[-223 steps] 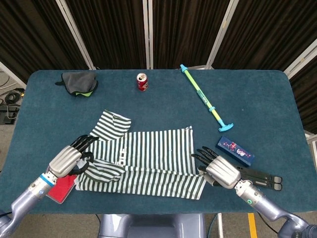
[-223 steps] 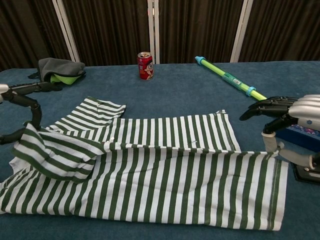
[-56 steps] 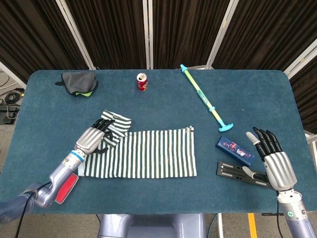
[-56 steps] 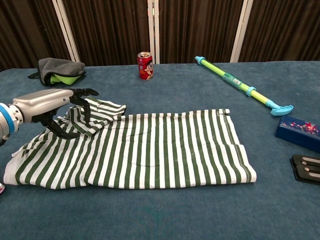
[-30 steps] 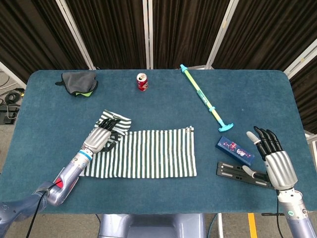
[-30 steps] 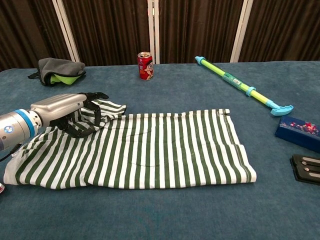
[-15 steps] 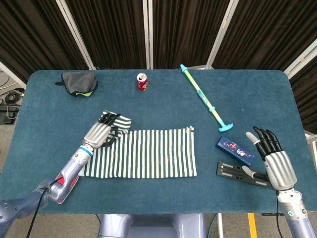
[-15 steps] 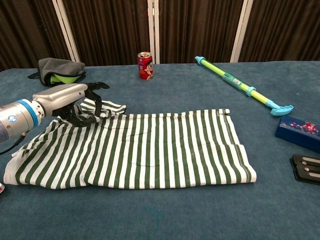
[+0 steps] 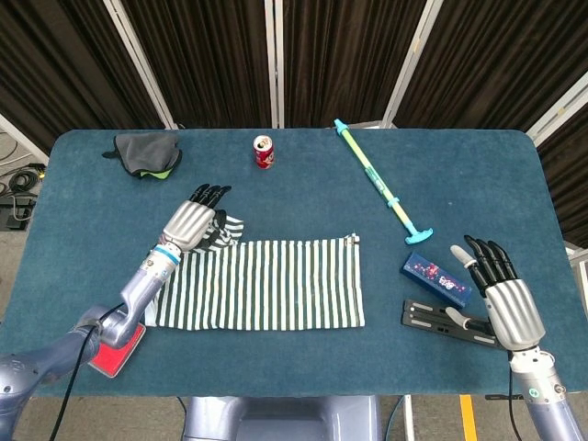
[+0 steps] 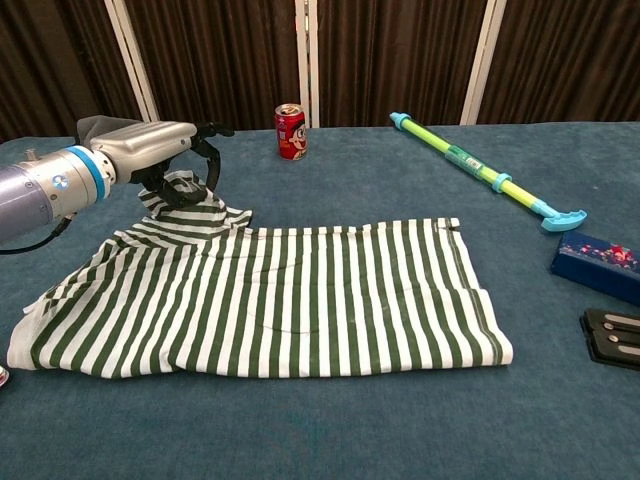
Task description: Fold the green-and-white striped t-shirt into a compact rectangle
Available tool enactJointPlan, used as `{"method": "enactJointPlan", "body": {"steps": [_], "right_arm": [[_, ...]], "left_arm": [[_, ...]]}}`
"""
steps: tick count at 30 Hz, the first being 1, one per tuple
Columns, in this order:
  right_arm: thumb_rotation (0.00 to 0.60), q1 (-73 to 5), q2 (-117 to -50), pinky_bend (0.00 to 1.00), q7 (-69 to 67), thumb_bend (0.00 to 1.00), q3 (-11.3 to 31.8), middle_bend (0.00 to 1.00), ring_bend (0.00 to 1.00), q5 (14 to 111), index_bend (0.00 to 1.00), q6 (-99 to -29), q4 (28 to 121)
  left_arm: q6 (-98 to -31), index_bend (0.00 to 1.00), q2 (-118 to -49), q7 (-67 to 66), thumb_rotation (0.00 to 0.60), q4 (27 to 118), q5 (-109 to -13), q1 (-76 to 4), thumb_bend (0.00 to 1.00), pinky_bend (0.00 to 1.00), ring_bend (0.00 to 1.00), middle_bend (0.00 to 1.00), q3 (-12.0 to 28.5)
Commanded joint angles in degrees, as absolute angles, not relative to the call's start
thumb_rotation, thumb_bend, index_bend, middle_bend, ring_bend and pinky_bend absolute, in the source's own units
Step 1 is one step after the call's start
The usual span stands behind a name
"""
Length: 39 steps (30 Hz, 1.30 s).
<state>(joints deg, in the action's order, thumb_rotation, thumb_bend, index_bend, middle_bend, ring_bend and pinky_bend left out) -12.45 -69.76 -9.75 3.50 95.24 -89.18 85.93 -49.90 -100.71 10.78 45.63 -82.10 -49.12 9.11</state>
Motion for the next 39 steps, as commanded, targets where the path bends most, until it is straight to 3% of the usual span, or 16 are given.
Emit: {"method": "enactJointPlan", "body": {"steps": [1, 3, 10, 14, 20, 28, 39], "right_arm": [[0.600, -12.58, -70.00, 0.00, -9.76, 0.00, 3.61, 0.00, 0.00, 94.75, 0.16, -88.65, 85.56], [0.600, -12.66, -70.12, 0.00, -9.83, 0.00, 3.68, 0.00, 0.00, 94.47, 0.16, -88.30, 85.30], [0.600, -12.75, -70.31, 0.00, -10.12, 0.00, 3.93, 0.00, 0.00, 93.86, 0.16, -87.82, 84.67], [0.600, -12.71, -70.32, 0.00, -10.12, 0.00, 3.93, 0.00, 0.00, 93.91, 0.16, -87.88, 84.62], [0.600, -12.73, -70.53, 0.00, -9.60, 0.00, 3.89, 0.00, 0.00, 93.95, 0.16, -87.68, 84.58], [0.600, -12.93, -70.93, 0.00, -9.06, 0.00, 4.03, 0.00, 0.00, 93.38, 0.16, -86.90, 84.12], [0.600, -13.02, -71.21, 0.00, -8.70, 0.00, 4.27, 0.00, 0.00, 92.71, 0.16, -86.39, 83.64]], "left_arm": [[-48.21, 0.14, -103.34, 11.24, 0.600, 42.19, -80.59, -50.66, 0.47, 0.00, 0.00, 0.00, 10.25], [-48.31, 0.00, -104.57, 11.87, 0.600, 40.50, -79.89, -51.09, 0.40, 0.00, 0.00, 0.00, 11.01], [-49.13, 0.00, -105.73, 14.74, 0.600, 36.88, -77.88, -52.38, 0.36, 0.00, 0.00, 0.00, 13.70], [-47.33, 0.07, -104.15, 14.67, 0.600, 37.03, -76.99, -52.33, 0.36, 0.00, 0.00, 0.00, 13.78], [-39.09, 0.25, -102.20, 12.15, 0.600, 37.07, -73.06, -52.66, 0.36, 0.00, 0.00, 0.00, 13.94], [-33.09, 0.33, -104.47, 11.05, 0.600, 32.14, -70.62, -54.45, 0.39, 0.00, 0.00, 0.00, 14.23], [-28.02, 0.35, -110.31, 10.71, 0.600, 23.14, -69.89, -58.46, 0.40, 0.00, 0.00, 0.00, 14.53]]}}
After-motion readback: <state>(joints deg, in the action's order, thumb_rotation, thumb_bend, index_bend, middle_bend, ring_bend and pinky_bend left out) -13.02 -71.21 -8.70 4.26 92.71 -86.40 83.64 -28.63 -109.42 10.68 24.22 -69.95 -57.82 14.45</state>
